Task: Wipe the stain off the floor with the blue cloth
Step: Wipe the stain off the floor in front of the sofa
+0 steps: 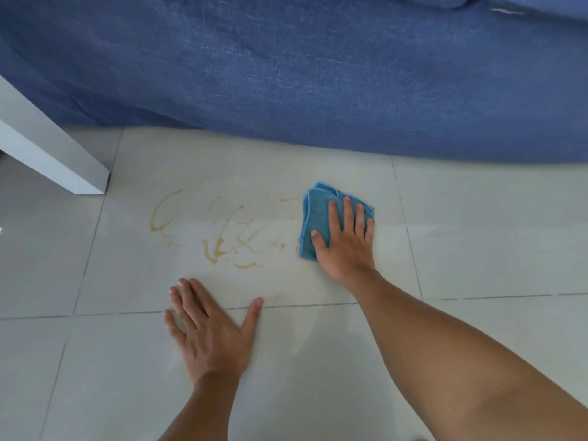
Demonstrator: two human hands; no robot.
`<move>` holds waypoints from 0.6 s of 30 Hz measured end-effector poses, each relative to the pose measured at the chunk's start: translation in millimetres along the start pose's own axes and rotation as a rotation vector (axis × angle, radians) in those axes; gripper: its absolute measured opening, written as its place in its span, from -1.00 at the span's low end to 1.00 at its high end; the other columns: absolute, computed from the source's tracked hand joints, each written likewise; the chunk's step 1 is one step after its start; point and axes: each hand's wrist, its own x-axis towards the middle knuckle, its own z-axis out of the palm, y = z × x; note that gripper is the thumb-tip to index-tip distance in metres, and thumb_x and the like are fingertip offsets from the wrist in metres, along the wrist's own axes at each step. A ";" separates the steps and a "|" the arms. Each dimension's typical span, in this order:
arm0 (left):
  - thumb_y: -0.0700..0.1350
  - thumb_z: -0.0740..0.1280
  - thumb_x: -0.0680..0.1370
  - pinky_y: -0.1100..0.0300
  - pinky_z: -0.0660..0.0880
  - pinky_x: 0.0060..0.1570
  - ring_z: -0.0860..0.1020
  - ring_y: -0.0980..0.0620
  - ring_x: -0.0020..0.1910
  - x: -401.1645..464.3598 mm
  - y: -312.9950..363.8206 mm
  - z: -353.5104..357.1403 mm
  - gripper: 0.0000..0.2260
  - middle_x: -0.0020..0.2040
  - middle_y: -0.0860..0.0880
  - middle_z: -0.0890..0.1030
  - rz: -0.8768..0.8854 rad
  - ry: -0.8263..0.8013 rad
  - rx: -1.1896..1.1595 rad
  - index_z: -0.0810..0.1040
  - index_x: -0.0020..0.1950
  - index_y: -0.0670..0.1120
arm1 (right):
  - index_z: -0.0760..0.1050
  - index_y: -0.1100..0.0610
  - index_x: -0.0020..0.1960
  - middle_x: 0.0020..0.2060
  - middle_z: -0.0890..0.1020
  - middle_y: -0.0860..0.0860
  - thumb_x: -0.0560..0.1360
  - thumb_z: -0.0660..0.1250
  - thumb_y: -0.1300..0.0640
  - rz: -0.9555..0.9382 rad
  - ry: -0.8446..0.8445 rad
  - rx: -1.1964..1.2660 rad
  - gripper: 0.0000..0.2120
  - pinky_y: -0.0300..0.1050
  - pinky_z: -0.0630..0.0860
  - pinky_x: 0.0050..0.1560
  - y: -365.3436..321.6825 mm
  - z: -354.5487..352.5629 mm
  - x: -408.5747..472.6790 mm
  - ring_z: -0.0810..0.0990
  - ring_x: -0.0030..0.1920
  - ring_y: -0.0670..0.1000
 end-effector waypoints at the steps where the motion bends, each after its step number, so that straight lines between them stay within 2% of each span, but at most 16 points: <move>1: 0.50 0.06 0.43 -0.18 -0.07 0.55 -0.06 -0.21 0.61 -0.6 0.7 0.9 0.06 0.60 -0.30 0.07 -0.005 -0.001 -0.003 -0.04 0.59 -0.31 | -0.27 0.00 0.64 0.63 -0.27 0.06 0.62 -0.09 -0.27 -0.035 -0.007 -0.002 -0.28 0.17 -0.30 0.57 -2.8 0.3 -4.5 -0.32 0.61 0.14; 6: 0.49 0.06 0.43 -0.20 -0.05 0.55 -0.07 -0.20 0.61 -2.3 3.3 -1.8 0.05 0.59 -0.30 0.06 -0.015 -0.013 -0.009 -0.04 0.59 -0.31 | -0.22 -0.04 0.65 0.64 -0.23 0.00 0.61 -0.09 -0.29 -0.136 -0.005 -0.046 -0.29 0.09 -0.30 0.58 20.0 6.8 -48.4 -0.31 0.61 0.05; 9: 0.49 0.07 0.43 -0.19 -0.06 0.56 -0.09 -0.19 0.61 -1.5 6.5 -2.9 0.05 0.60 -0.29 0.05 -0.013 -0.025 -0.014 -0.05 0.59 -0.31 | -0.22 -0.06 0.65 0.64 -0.22 -0.02 0.60 -0.08 -0.29 -0.042 0.006 -0.040 -0.29 0.09 -0.28 0.58 31.8 2.0 -31.6 -0.28 0.62 0.05; 13: 0.50 0.05 0.45 -0.18 -0.09 0.56 -0.13 -0.18 0.62 0.0 5.7 -3.7 0.05 0.61 -0.28 0.00 -0.008 -0.039 -0.009 -0.08 0.60 -0.30 | -0.26 -0.02 0.64 0.63 -0.26 0.03 0.61 -0.10 -0.28 0.095 0.015 0.008 -0.27 0.15 -0.29 0.57 6.9 2.3 3.5 -0.30 0.61 0.12; 15: 0.50 0.04 0.45 -0.18 -0.09 0.56 -0.13 -0.18 0.62 -0.8 4.5 -4.2 0.05 0.61 -0.28 0.00 -0.005 -0.043 -0.010 -0.08 0.60 -0.30 | -0.28 0.00 0.64 0.63 -0.27 0.05 0.61 -0.11 -0.27 0.072 0.004 0.002 -0.27 0.18 -0.30 0.57 -5.5 2.7 10.4 -0.32 0.60 0.14; 18: 0.49 0.07 0.45 -0.18 -0.08 0.56 -0.12 -0.19 0.62 -0.4 2.9 -3.0 0.05 0.61 -0.28 0.02 -0.006 -0.027 -0.025 -0.07 0.60 -0.30 | -0.27 0.02 0.64 0.62 -0.28 0.08 0.62 -0.11 -0.25 -0.068 -0.015 -0.040 -0.29 0.19 -0.29 0.57 -20.3 3.6 1.0 -0.32 0.60 0.16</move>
